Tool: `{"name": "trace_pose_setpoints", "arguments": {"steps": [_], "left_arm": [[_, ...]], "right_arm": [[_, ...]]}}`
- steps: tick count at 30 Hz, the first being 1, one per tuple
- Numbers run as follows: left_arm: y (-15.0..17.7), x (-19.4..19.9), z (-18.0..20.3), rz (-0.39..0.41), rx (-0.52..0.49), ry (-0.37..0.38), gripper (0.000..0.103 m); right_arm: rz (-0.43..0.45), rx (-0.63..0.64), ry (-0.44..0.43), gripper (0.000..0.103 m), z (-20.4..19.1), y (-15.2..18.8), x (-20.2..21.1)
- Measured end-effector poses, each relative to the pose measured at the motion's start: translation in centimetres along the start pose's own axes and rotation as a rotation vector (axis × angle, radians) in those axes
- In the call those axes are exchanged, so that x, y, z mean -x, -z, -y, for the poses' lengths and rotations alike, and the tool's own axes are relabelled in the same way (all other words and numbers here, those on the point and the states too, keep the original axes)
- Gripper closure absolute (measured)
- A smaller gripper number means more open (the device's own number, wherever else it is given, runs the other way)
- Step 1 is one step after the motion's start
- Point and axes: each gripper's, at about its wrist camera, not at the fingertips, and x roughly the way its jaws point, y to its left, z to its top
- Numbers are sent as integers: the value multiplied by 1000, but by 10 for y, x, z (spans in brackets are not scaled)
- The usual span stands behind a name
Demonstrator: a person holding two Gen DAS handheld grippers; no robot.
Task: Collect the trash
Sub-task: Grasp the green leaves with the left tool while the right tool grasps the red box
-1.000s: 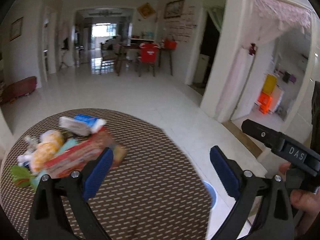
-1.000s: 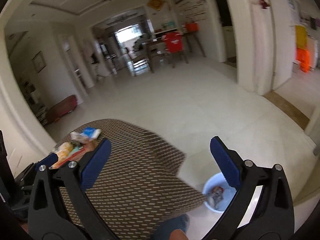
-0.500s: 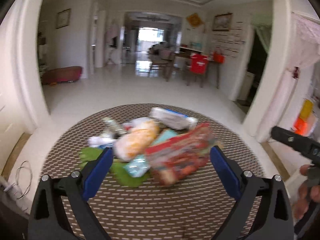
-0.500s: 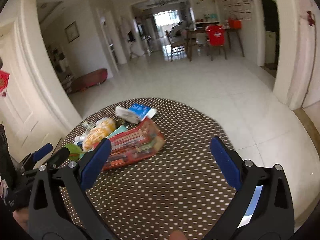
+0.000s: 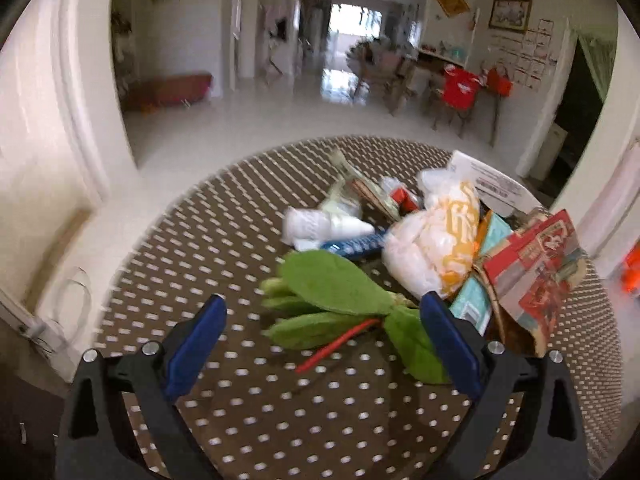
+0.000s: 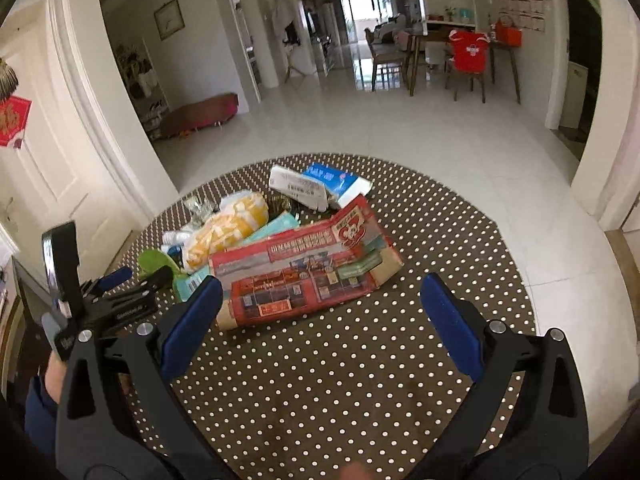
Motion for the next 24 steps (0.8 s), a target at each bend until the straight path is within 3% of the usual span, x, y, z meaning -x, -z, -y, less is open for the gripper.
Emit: {"name": "trace_pose_setpoints", "arguments": {"steps": [2,3,5,9,12,13,17,19,24], "left_arm": [[-3,-2,-3,3,29,43,12],[-4,-4,-2,-1,29,64,34],[-7,-13,1,-38,24,91,56],[-7,-11,2,-25,30,107,82],[-3,-5,0,-6,43,84,89],[-1,-1,-1,-3,54,81,90],[9,13,-8,8,74,63,92],[11,16,-11,15,83,52,92],[16,39,-14,42,91,30,92]], "right_arm": [[-21,-14,11,6,4,2,-12],[-25,-23,16,6,8,3,-14],[-29,-51,40,6,20,2,-27],[-61,-120,35,6,51,-7,-63],[-97,-134,-21,13,58,-13,-88],[-122,-127,-31,22,58,-14,-98],[-146,-138,-84,73,62,-16,-112],[-132,-154,-119,85,63,-14,-106],[-65,-145,-136,92,62,-6,-70]]}}
